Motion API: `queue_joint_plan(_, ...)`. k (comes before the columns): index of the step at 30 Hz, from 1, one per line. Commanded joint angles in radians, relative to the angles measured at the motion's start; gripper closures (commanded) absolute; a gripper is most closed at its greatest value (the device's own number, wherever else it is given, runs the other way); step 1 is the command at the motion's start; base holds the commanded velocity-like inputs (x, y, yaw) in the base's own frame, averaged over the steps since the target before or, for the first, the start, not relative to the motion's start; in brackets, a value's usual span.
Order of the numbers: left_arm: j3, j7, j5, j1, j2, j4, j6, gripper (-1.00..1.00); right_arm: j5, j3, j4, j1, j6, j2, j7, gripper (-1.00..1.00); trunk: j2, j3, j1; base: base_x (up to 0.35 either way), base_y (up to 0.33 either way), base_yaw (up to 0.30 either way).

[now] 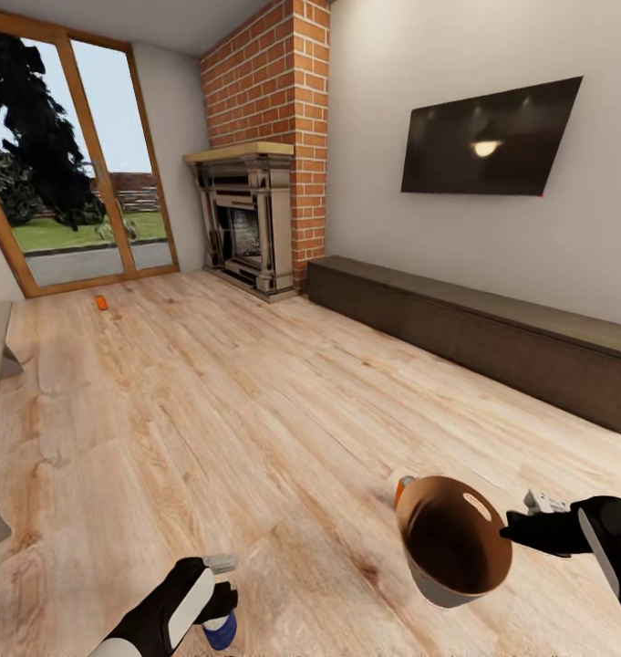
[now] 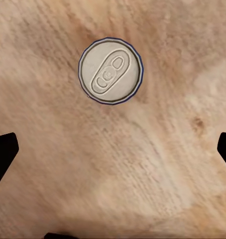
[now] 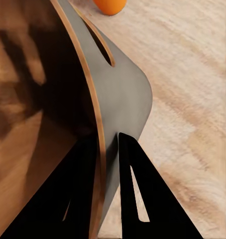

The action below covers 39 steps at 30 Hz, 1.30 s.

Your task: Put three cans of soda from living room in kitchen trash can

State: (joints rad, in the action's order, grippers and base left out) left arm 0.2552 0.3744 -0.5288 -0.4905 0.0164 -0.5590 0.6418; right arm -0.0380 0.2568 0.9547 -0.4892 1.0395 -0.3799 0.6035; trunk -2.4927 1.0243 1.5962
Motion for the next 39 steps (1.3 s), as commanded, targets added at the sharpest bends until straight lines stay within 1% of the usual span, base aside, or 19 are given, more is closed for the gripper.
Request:
queue_joint_plan(1,0.0,-0.007,0.0,-0.001,0.0,0.006,-0.005,-1.0,0.033,0.001,0.028,0.006,0.008,-0.002,0.005,1.0,-0.007,0.003,0.004,0.0,0.0,0.0)
queue_joint_plan(5,-0.001,-0.02,0.001,-0.004,-0.002,0.014,-0.023,-1.0,0.036,0.003,0.107,0.035,0.008,-0.005,0.008,1.0,-0.008,0.019,0.006,0.0,0.0,0.0)
queue_joint_plan(11,-0.002,-0.022,0.003,-0.039,-0.008,0.018,-0.035,-1.0,0.035,0.004,0.129,0.044,0.008,-0.005,0.011,1.0,-0.01,0.042,0.008,0.0,0.0,0.0)
queue_joint_plan(13,-0.002,-0.023,0.0,-0.054,-0.022,0.019,-0.039,-1.0,0.035,0.003,0.147,0.047,0.008,-0.006,0.011,1.0,-0.01,0.049,0.009,0.0,0.0,0.0)
queue_joint_plan(16,-0.003,-0.029,-0.001,-0.062,-0.029,0.02,-0.041,-1.0,0.037,0.005,0.181,0.062,0.008,-0.008,0.012,1.0,-0.011,0.061,0.011,0.0,0.0,0.0)
queue_joint_plan(18,-0.002,-0.036,-0.002,-0.064,-0.031,0.02,-0.042,-1.0,0.038,0.005,0.202,0.069,0.008,-0.013,0.012,1.0,-0.011,0.069,0.011,0.0,0.0,0.0)
queue_joint_plan(22,-0.002,-0.044,-0.002,-0.066,-0.033,0.02,-0.042,-1.0,0.04,0.006,0.23,0.075,0.008,-0.025,0.013,1.0,-0.012,0.084,0.013,0.0,0.0,0.0)
queue_joint_plan(26,-0.002,-0.053,-0.003,-0.069,-0.033,0.021,-0.042,-1.0,0.04,0.004,0.258,0.077,0.008,-0.029,0.013,1.0,-0.013,0.1,0.015,0.0,0.0,0.0)
queue_joint_plan(31,-0.002,-0.077,0.0,-0.1,-0.032,0.021,-0.038,-1.0,0.04,0.003,0.273,0.078,0.008,-0.029,0.013,1.0,-0.014,0.119,0.017,0.0,0.0,0.0)
queue_joint_plan(33,-0.002,-0.08,0.001,-0.106,-0.033,0.021,-0.037,-1.0,0.04,0.003,0.274,0.078,0.008,-0.03,0.013,1.0,-0.015,0.127,0.018,0.0,0.0,0.0)
queue_joint_plan(39,-0.002,-0.084,0.002,-0.155,-0.034,0.039,-0.03,-1.0,0.039,0.002,0.28,0.08,0.008,-0.03,0.013,1.0,-0.016,0.15,0.021,0.0,0.0,0.0)
